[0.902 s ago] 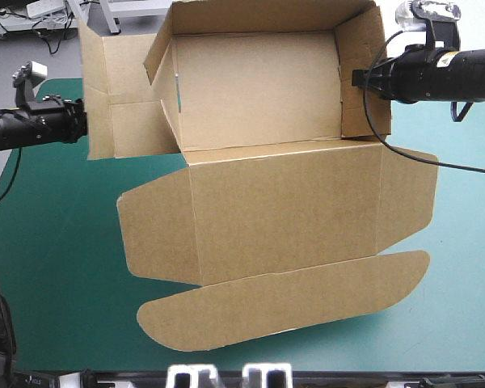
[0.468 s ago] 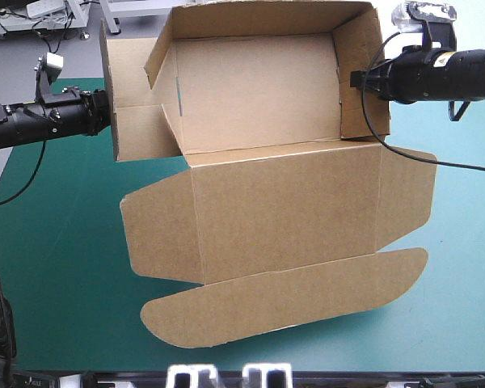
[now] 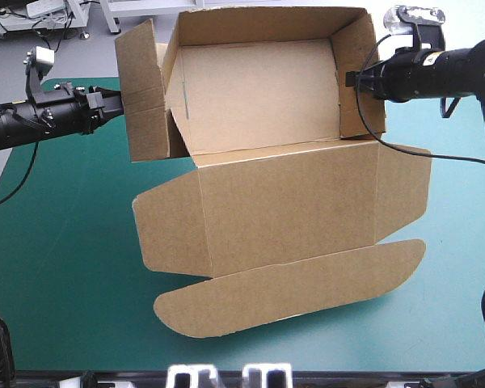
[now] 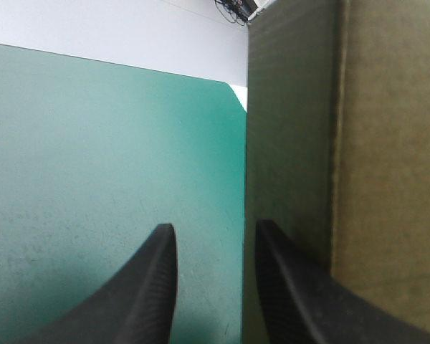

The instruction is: Fold the box

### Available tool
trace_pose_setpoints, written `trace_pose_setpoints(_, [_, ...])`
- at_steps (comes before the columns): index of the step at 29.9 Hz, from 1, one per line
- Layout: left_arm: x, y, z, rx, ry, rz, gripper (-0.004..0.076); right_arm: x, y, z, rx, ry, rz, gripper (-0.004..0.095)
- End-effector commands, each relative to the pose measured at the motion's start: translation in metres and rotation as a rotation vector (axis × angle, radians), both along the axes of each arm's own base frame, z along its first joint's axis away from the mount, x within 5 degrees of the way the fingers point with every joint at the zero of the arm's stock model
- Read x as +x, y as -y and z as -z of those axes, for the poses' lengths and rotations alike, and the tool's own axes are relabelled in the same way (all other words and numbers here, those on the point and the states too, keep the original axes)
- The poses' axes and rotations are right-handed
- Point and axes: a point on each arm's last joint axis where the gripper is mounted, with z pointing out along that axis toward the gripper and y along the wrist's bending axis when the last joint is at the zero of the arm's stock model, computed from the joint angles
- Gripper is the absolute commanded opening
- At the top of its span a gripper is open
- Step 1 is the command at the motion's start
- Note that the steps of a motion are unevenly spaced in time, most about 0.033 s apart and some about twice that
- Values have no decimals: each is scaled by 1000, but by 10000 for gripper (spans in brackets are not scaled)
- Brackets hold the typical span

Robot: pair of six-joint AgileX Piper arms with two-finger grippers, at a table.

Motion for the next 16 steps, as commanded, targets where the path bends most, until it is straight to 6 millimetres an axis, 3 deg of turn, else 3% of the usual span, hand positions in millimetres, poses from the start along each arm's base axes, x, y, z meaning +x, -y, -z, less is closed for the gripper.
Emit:
trace_pose_setpoints(1, [-21, 17, -24, -66, 57, 101, 261, -7, -11, -23, 73, 128, -5, -14])
trace_pose_setpoints(5, [-23, 29, -25, -72, 57, 145, 261, 0, -20, -18, 67, 131, -18, -14])
trace_pose_setpoints(16, [-25, 40, -28, -102, 63, 190, 256, 13, -21, -5, 59, 94, -12, -14])
